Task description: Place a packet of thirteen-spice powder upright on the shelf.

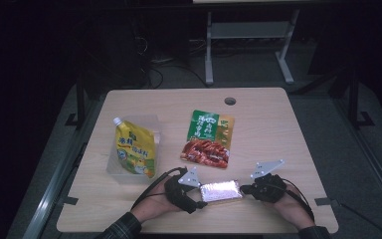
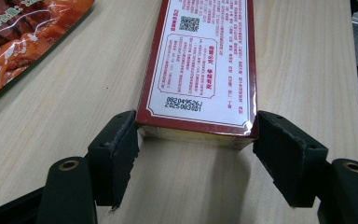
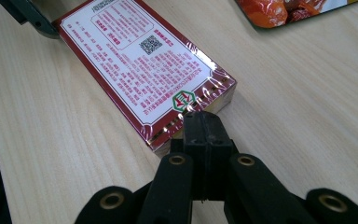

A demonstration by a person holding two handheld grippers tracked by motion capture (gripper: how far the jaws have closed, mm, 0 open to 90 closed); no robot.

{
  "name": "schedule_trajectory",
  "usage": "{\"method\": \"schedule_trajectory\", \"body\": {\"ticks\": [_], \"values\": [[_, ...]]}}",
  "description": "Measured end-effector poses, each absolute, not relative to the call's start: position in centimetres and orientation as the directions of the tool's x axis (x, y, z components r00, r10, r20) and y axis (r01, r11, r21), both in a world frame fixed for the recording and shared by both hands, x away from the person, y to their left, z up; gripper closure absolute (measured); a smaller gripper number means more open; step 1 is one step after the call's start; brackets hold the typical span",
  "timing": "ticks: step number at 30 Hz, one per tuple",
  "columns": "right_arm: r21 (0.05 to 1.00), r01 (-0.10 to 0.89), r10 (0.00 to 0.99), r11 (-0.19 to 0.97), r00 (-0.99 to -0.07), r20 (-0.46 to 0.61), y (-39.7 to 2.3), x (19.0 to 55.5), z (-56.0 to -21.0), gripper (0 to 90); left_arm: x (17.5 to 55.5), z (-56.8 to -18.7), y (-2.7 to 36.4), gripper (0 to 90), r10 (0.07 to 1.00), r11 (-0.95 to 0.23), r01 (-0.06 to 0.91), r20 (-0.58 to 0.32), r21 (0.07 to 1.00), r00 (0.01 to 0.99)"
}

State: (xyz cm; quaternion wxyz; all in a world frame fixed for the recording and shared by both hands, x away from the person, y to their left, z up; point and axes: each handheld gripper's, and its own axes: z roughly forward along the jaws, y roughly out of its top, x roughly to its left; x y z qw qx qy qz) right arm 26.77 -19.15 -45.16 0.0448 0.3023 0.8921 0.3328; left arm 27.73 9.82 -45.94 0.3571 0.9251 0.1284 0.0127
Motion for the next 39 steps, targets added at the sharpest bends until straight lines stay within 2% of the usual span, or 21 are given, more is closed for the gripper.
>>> {"method": "schedule_trajectory", "body": {"ticks": [4, 17, 39], "values": [[0.623, 0.505, 0.565, 0.597, -0.816, 0.120, -19.1, 26.8, -45.2, 90.0, 27.7, -45.6, 10.1, 31.1, 0.240, -0.710, 0.224, -0.070, 0.668, 0.968], [0.619, 0.493, 0.547, 0.611, -0.829, 0.120, -17.6, 27.3, -45.1, 90.0, 28.2, -41.4, 11.4, 31.4, 0.264, -0.562, 0.219, -0.078, 0.797, 0.961], [0.633, 0.465, 0.501, 0.619, -0.854, 0.138, -14.3, 29.4, -45.7, 90.0, 29.1, -38.2, 8.2, 32.0, 0.259, -0.498, 0.160, -0.029, 0.852, 0.965]]}}
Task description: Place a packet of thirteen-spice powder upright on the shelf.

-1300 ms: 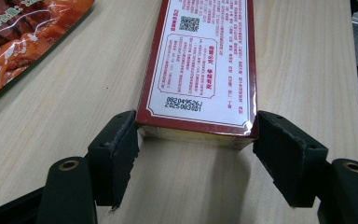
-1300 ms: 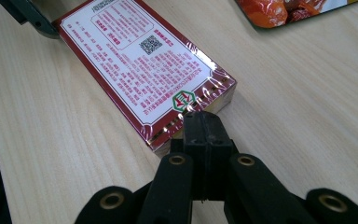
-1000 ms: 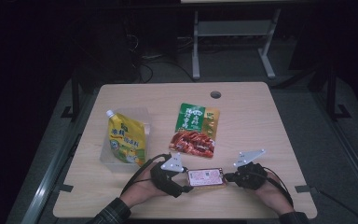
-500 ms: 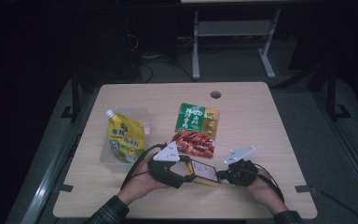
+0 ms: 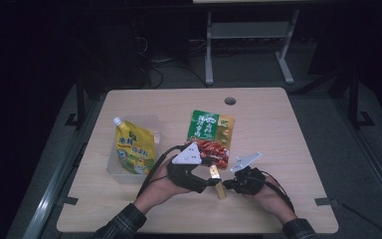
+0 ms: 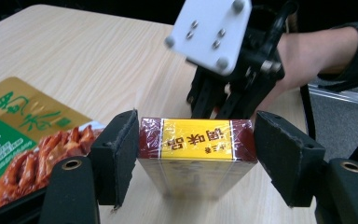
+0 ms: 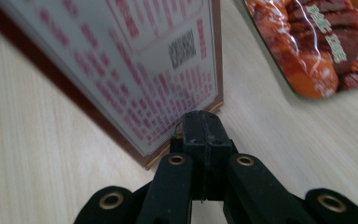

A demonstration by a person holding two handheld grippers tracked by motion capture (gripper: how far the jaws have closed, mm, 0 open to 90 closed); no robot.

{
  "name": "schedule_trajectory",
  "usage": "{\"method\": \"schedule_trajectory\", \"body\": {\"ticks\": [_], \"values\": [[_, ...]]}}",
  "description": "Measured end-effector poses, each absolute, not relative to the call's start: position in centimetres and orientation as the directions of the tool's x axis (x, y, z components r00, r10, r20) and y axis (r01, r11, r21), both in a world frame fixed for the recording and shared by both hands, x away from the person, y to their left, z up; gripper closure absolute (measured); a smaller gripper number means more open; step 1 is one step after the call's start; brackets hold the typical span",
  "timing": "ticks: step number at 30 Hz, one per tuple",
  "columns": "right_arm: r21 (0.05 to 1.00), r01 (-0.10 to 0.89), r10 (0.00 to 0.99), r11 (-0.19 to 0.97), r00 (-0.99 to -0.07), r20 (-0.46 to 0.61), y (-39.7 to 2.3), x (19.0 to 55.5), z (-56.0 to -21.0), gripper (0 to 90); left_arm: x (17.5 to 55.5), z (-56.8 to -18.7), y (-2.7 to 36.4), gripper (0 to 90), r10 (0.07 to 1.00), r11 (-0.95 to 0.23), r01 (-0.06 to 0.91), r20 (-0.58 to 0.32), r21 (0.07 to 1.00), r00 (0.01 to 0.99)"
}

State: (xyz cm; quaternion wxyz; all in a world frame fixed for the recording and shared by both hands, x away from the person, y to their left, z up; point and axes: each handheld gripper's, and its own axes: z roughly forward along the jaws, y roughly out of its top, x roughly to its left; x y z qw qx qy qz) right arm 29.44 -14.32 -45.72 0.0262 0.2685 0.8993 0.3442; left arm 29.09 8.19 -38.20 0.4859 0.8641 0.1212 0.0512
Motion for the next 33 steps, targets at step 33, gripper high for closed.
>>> {"method": "schedule_trajectory", "body": {"ticks": [33], "values": [[0.633, 0.520, 0.563, 0.574, -0.811, 0.156, -16.4, 26.8, -44.5, 90.0, 27.7, -37.1, 10.4, 26.3, 0.257, -0.456, 0.184, -0.070, 0.871, 0.964]]}}
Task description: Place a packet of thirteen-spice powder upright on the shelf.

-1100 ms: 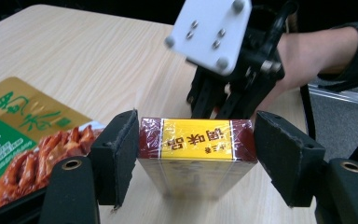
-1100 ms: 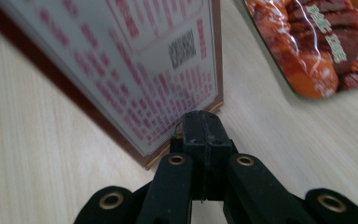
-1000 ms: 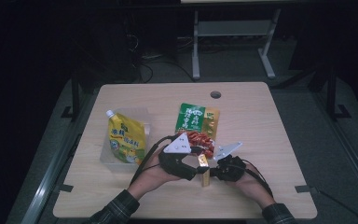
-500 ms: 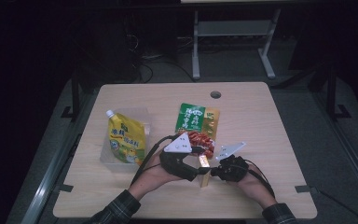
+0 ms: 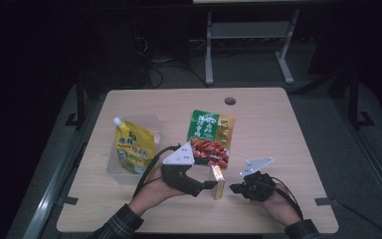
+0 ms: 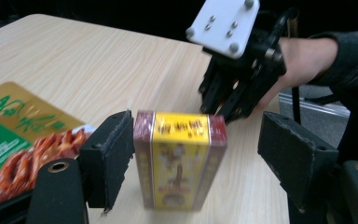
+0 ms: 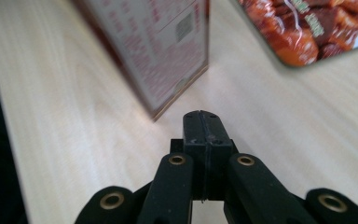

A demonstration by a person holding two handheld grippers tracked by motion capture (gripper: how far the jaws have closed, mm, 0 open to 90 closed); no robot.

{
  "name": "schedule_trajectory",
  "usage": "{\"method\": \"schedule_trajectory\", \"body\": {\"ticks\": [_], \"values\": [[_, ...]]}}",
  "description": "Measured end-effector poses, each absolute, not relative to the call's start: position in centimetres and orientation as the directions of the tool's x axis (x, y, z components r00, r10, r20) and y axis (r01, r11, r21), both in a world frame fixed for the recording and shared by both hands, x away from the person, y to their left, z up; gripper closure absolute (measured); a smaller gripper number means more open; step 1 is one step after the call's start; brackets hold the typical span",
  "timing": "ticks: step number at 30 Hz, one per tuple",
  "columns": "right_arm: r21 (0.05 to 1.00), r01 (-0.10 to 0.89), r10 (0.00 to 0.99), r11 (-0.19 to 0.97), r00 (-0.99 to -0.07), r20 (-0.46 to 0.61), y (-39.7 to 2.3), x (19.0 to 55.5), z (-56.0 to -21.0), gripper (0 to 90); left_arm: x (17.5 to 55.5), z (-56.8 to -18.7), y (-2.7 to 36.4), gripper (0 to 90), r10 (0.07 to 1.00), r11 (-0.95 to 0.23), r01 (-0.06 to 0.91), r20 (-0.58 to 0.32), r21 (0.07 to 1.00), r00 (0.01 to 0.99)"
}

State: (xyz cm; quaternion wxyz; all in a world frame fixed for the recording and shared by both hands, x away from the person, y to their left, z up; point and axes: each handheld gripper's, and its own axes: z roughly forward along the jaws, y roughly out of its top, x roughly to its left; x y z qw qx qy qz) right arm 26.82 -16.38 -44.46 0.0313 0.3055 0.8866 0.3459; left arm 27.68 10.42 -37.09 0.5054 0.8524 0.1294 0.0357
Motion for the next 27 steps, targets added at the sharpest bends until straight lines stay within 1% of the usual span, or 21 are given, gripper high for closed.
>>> {"method": "schedule_trajectory", "body": {"ticks": [2, 8, 9, 12, 14, 15, 21, 27], "values": [[0.631, 0.528, 0.566, 0.568, -0.807, 0.165, -16.4, 26.3, -44.4, 90.0, 27.2, -37.3, 11.3, 26.3, 0.265, -0.457, 0.194, -0.075, 0.868, 0.961], [0.618, 0.509, 0.534, 0.599, -0.829, 0.167, -15.8, 24.8, -44.6, 90.0, 25.4, -39.5, 14.1, 26.2, 0.301, -0.483, 0.223, -0.079, 0.847, 0.950], [0.616, 0.504, 0.527, 0.605, -0.834, 0.164, -15.6, 24.6, -44.7, 90.0, 25.4, -39.5, 14.1, 25.7, 0.301, -0.483, 0.223, -0.079, 0.847, 0.950], [0.609, 0.492, 0.509, 0.621, -0.845, 0.164, -15.0, 24.4, -44.8, 90.0, 24.1, -41.5, 15.5, 25.5, 0.336, -0.501, 0.267, -0.100, 0.823, 0.937], [0.606, 0.489, 0.504, 0.627, -0.848, 0.163, -14.6, 24.4, -45.0, 90.0, 23.8, -41.9, 15.8, 25.5, 0.342, -0.510, 0.276, -0.102, 0.815, 0.934], [0.606, 0.491, 0.502, 0.626, -0.848, 0.169, -14.4, 24.4, -45.0, 90.0, 23.4, -42.6, 16.2, 25.5, 0.357, -0.511, 0.303, -0.122, 0.804, 0.926], [0.597, 0.483, 0.496, 0.641, -0.854, 0.159, -13.3, 24.7, -45.4, 90.0, 23.5, -43.4, 16.4, 24.5, 0.372, -0.514, 0.317, -0.126, 0.797, 0.919], [0.595, 0.475, 0.498, 0.649, -0.856, 0.141, -13.1, 24.9, -45.5, 90.0, 23.4, -43.6, 16.2, 24.4, 0.367, -0.518, 0.314, -0.125, 0.796, 0.922]]}}
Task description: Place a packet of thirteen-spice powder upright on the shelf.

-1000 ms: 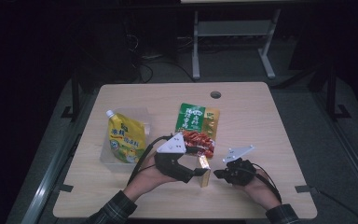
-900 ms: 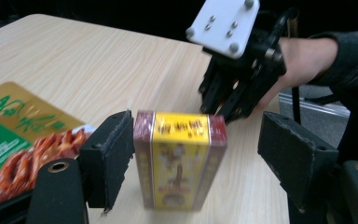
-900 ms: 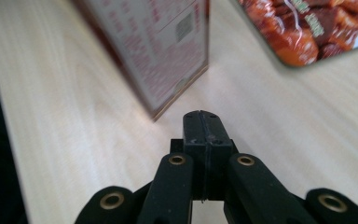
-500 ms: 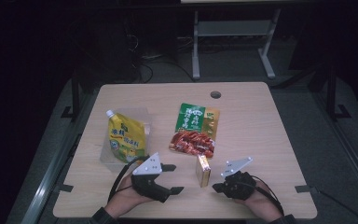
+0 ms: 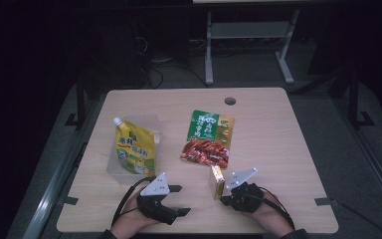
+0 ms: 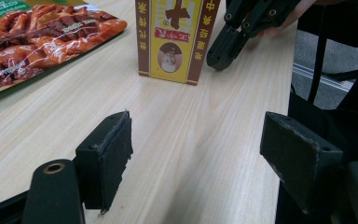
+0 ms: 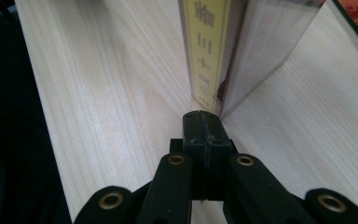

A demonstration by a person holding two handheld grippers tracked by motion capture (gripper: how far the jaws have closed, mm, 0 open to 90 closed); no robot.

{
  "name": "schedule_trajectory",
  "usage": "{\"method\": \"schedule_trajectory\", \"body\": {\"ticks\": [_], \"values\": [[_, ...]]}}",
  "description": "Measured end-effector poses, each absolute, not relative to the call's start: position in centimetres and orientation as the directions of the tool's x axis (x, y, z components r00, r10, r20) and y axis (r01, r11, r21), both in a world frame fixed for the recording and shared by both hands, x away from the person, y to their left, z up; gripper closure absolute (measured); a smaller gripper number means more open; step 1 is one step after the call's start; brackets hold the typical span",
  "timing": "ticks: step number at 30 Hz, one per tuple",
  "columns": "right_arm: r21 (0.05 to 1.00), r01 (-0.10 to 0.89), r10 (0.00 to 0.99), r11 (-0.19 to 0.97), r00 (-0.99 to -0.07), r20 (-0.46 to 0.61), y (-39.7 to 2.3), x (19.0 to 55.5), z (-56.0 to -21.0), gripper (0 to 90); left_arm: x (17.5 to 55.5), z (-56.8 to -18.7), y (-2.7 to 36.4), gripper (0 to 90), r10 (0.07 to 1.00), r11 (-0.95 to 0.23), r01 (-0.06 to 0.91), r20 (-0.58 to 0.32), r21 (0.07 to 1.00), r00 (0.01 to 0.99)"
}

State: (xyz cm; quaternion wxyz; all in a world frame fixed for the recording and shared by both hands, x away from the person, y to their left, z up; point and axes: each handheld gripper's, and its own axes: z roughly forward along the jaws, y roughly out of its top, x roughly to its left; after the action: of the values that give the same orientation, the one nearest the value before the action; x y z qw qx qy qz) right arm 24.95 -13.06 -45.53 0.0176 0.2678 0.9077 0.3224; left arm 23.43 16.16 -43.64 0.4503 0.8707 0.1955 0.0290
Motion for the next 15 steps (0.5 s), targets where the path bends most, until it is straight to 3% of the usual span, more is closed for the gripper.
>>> {"method": "schedule_trajectory", "body": {"ticks": [15], "values": [[0.603, 0.497, 0.544, 0.624, -0.830, 0.120, -13.6, 26.4, -45.5, 90.0, 23.5, -43.8, 16.0, 24.4, 0.358, -0.526, 0.315, -0.130, 0.790, 0.924]]}}
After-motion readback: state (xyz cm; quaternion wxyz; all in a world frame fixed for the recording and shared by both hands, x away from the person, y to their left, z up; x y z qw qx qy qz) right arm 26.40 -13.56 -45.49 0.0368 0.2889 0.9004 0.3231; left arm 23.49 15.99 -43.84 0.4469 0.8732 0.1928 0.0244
